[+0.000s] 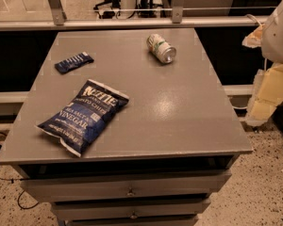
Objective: Place 7up can upright
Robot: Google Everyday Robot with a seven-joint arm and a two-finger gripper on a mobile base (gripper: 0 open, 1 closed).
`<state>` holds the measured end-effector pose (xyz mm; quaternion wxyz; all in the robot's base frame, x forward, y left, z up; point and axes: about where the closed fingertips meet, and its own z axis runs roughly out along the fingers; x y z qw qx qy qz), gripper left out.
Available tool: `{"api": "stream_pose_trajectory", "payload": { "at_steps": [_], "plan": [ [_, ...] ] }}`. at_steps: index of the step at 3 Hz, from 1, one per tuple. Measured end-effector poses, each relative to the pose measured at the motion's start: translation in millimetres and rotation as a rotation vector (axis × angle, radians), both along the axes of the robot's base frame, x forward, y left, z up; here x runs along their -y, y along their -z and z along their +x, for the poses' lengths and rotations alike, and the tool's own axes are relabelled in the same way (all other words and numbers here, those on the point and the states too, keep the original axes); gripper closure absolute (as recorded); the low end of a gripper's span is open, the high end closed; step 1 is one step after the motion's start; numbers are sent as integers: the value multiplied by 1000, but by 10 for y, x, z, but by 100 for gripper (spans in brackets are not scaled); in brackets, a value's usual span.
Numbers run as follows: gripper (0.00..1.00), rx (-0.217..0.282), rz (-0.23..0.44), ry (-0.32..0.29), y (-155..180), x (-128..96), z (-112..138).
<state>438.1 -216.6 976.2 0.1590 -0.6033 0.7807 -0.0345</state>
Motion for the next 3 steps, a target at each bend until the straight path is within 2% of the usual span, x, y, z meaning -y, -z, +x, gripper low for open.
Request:
{"api": "stream_pose_trajectory", "payload": {
  "at_steps": [2, 3],
  "plan": [
    [0, 17, 19, -5, -31, -69, 111],
    [0, 20, 139, 53, 36, -226, 742]
  ]
}}
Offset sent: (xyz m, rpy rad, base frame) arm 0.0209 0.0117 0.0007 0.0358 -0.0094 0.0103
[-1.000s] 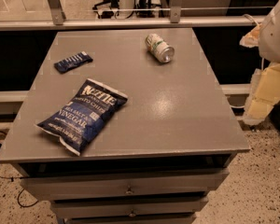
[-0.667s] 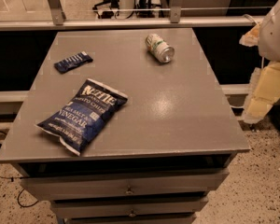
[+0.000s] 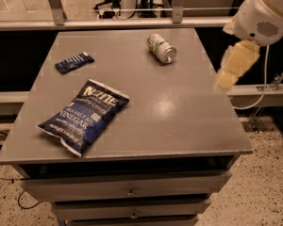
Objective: Place 7up can upright
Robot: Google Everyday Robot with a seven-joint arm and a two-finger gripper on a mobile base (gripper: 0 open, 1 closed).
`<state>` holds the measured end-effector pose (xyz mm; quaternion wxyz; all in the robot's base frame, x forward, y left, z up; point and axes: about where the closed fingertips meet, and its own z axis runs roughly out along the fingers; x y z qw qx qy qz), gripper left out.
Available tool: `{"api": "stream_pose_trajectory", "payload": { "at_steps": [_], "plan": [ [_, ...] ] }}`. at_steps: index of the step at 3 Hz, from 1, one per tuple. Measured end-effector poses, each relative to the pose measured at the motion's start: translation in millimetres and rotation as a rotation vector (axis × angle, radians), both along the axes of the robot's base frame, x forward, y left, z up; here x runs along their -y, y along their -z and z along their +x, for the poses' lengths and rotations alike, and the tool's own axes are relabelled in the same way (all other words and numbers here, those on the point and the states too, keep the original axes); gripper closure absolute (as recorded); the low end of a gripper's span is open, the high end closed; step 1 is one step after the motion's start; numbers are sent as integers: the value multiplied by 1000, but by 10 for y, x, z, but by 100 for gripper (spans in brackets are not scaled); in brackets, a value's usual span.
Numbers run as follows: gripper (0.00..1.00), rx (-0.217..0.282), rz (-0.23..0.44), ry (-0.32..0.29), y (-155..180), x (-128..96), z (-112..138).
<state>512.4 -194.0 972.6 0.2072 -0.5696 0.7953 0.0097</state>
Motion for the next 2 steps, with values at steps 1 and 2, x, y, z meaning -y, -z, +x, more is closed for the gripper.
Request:
{"api": "stream_pose_trajectory", "payload": {
  "at_steps": [1, 2],
  "plan": [
    [0, 2, 123, 75, 38, -144, 562],
    [0, 8, 231, 156, 30, -476, 1019]
  ]
}}
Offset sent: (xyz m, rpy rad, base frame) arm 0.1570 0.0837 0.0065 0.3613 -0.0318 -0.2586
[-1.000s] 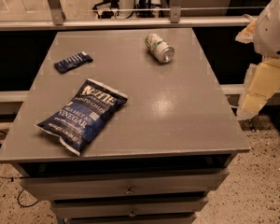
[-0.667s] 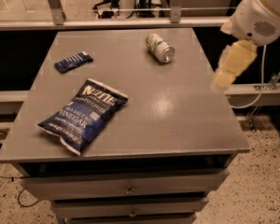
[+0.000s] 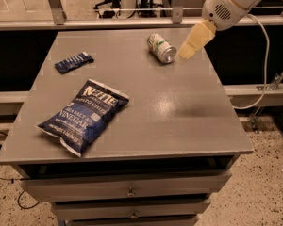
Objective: Place 7up can upright
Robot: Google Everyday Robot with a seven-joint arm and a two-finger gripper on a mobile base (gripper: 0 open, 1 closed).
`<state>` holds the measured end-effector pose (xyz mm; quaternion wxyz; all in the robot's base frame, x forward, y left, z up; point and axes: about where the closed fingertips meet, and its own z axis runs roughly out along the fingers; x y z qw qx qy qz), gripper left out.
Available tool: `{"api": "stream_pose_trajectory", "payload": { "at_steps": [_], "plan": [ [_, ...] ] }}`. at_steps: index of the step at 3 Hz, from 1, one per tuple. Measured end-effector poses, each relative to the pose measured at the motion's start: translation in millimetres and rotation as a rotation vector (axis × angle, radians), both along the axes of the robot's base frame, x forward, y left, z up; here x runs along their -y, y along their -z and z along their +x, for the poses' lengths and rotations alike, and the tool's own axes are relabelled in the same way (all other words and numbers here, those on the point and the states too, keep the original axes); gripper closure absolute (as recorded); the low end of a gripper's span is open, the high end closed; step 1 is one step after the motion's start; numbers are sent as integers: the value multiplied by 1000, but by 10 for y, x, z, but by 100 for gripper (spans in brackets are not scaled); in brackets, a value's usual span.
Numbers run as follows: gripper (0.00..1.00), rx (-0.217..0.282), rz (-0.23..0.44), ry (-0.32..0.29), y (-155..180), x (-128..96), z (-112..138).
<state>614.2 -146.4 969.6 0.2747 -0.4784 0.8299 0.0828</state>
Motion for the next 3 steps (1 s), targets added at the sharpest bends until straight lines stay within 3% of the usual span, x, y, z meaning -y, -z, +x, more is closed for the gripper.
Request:
{"api": "stream_pose_trajectory", "payload": {
  "at_steps": [1, 2, 3],
  "plan": [
    [0, 0, 0, 0, 0, 0, 0],
    [0, 1, 113, 83, 26, -242, 232],
    [0, 4, 248, 252, 58, -599, 728]
  ]
}}
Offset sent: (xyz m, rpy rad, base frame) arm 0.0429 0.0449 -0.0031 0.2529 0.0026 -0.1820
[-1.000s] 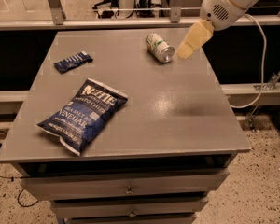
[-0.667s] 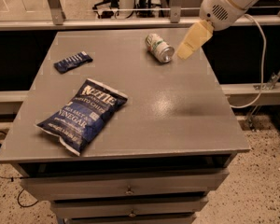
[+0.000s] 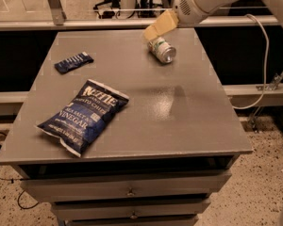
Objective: Place 7up can upright
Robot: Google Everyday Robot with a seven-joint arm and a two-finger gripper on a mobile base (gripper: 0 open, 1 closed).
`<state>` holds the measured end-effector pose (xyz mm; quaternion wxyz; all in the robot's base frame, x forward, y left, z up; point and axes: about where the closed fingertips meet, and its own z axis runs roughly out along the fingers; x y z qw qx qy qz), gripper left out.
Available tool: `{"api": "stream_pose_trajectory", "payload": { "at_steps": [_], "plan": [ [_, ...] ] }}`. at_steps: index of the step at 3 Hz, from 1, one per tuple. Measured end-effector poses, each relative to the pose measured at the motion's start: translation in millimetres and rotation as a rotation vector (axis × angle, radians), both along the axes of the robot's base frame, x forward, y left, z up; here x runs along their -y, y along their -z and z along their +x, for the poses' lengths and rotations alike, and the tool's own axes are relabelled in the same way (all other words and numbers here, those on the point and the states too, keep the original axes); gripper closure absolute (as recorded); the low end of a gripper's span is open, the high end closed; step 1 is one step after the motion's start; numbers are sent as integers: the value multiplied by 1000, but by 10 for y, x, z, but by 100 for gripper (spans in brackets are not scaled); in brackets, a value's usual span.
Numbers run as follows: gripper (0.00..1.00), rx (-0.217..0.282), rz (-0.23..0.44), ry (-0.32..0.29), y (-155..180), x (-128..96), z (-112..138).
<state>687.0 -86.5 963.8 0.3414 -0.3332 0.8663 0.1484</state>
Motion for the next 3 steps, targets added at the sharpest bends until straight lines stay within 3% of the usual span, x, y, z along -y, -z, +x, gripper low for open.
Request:
{"api": "stream_pose_trajectory", "payload": {
  "at_steps": [1, 3],
  "plan": [
    [0, -19, 22, 86, 71, -157, 243],
    [0, -66, -85, 148, 414, -359, 800]
  ]
}}
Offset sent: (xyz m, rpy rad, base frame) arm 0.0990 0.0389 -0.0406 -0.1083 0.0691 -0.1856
